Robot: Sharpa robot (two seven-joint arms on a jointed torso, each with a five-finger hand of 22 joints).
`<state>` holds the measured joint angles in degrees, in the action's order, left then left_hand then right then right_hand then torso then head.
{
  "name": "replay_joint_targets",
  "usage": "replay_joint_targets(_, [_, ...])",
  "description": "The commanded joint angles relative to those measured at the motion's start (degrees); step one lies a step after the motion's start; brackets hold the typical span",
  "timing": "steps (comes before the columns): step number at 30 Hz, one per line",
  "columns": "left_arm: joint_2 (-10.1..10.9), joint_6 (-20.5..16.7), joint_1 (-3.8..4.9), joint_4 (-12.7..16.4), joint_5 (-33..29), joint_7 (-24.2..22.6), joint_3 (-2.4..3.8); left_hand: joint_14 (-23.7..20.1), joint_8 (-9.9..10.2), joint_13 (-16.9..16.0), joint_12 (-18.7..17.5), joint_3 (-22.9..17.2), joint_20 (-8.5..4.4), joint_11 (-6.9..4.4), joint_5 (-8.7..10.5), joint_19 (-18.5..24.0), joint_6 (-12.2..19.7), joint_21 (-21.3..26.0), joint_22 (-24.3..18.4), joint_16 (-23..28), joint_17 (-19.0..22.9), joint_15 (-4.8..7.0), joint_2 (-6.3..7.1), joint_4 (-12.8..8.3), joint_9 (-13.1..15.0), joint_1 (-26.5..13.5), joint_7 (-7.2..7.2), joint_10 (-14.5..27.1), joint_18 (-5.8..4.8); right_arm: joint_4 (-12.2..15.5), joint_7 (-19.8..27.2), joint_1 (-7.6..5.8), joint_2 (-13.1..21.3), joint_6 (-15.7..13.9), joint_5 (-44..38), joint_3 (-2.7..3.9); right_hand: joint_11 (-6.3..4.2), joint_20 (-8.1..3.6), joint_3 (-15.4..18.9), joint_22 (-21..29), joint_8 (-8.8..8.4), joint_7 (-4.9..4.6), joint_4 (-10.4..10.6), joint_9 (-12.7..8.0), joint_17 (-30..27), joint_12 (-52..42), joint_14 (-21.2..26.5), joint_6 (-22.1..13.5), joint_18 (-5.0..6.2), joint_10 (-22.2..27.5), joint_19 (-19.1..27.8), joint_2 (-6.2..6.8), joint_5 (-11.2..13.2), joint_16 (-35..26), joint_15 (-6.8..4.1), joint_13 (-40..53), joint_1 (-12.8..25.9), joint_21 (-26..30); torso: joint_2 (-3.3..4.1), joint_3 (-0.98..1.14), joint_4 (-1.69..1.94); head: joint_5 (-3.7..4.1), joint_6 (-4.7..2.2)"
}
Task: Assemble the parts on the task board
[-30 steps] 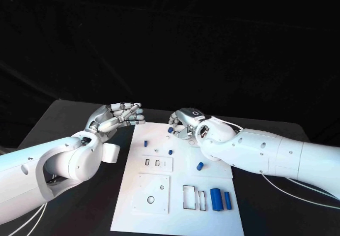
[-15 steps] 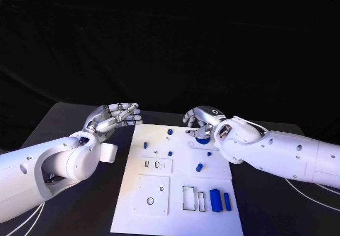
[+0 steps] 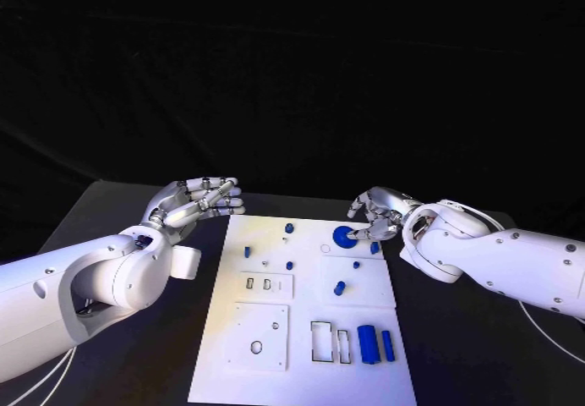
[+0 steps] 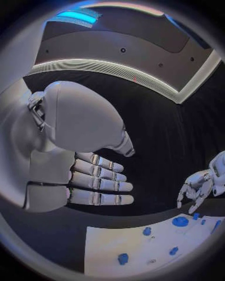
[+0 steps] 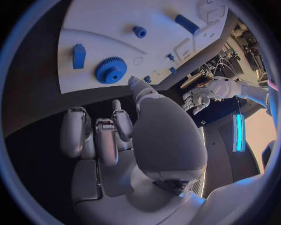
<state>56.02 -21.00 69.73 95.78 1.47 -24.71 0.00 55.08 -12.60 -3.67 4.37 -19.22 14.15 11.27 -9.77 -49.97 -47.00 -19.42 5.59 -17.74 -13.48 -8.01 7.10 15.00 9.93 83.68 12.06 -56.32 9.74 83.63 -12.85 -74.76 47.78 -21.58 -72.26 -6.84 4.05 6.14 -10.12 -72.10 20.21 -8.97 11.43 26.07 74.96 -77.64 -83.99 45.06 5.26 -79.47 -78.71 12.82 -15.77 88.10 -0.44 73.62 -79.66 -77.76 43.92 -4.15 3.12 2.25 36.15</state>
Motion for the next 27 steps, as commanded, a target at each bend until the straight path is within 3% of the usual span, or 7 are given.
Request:
replay_joint_targets(1, [-0.3, 1.6, 0.05, 0.2, 0.0, -0.5, 0.03, -0.1, 0.2, -0.1, -0.3, -0.3, 0.24, 0.28, 0.05, -0.2, 0.3, 0.4, -0.1, 0.3, -0.1, -0.48, 0.10, 0.1, -0.1, -0.5, 2.93, 0.2, 0.74, -1.2, -1.2, 0.42, -0.7, 3.9, 2.6, -0.01, 0.15, 0.03, 1.0, -0.7, 0.51, -0.05, 0.7, 0.1, 9.7, -2.1, -4.9, -0.5, -1.19, -1.3, -0.7, -0.06, -0.5, 0.4, 0.53, 2.8, -0.7, -0.4, 0.14, 0.09, 0.08, -0.10, -0.12])
replay_joint_targets(6, [-0.4, 1.8, 0.05, 0.1, 0.0, -0.4, 0.03, -0.1, 0.2, -0.1, -0.3, -0.3, 0.24, 0.28, 0.05, -0.2, 0.3, 0.4, -0.1, 0.3, -0.1, -0.48, 0.10, 0.1, -0.1, -0.5, 2.93, 0.2, 0.74, -2.3, -1.1, 1.04, -1.5, 4.1, 2.7, -0.04, 0.18, 0.06, 1.1, -0.7, 0.67, -0.07, 1.0, 0.2, 9.8, -2.5, -4.9, -0.5, -1.19, -1.4, -0.7, -0.15, -0.7, 0.5, 0.57, 3.2, -0.8, -0.4, 0.24, -0.05, 0.28, 0.45, 0.08])
replay_joint_targets(12, [-0.4, 1.9, 0.05, 0.0, 0.0, 0.0, 0.03, -0.1, 0.2, -0.1, -0.3, -0.3, 0.24, 0.28, 0.05, -0.2, 0.3, 0.4, -0.1, 0.3, -0.1, -0.48, 0.10, 0.1, -0.1, -0.5, 2.93, 0.2, 0.74, -3.0, -1.1, 1.49, -2.4, 3.8, 1.7, -0.07, 0.21, 0.10, 1.1, -0.8, 0.88, -0.08, 1.2, 0.2, 10.0, -2.9, -4.9, -0.5, -1.19, -1.7, -0.7, -0.37, -0.8, 0.5, 0.60, 3.8, -1.0, -0.4, 0.46, 0.16, 0.26, 0.17, 0.11])
replay_joint_targets(17, [-0.4, 2.1, 0.05, 0.0, 0.0, 0.2, 0.03, -0.1, 0.2, -0.1, -0.3, -0.3, 0.24, 0.28, 0.05, -0.2, 0.3, 0.4, -0.1, 0.3, -0.1, -0.48, 0.10, 0.1, -0.1, -0.5, 2.93, 0.2, 0.74, -3.2, -1.3, 1.59, -2.8, 2.9, 1.7, -0.08, 0.20, 0.12, 1.1, -1.1, 1.12, -0.07, 1.6, 0.2, 10.2, -3.2, -5.0, -0.3, -1.25, -1.9, -0.8, -0.61, -0.8, 0.6, 0.61, 4.2, -1.1, -0.6, 0.44, 0.01, 0.27, 0.31, 0.30])
replay_joint_targets(27, [-0.4, 2.4, 0.05, -0.1, 0.0, 0.5, 0.03, -0.1, 0.3, -0.1, -0.4, -0.5, 0.27, 0.30, 0.02, -0.2, 0.4, 0.5, -0.1, 0.4, -0.2, -0.51, 0.07, -0.1, -0.1, -0.5, 2.93, 0.2, 0.74, -3.7, -1.6, 1.63, -2.9, 1.4, 2.1, -0.08, 0.16, 0.13, 0.7, -1.8, 1.47, -0.02, 2.0, 0.3, 10.5, -3.8, -5.0, -0.1, -1.38, -2.3, -1.2, -1.21, -0.9, 0.7, 0.59, 4.9, -1.3, -1.0, 0.40, 0.08, 0.28, 0.04, 0.54])
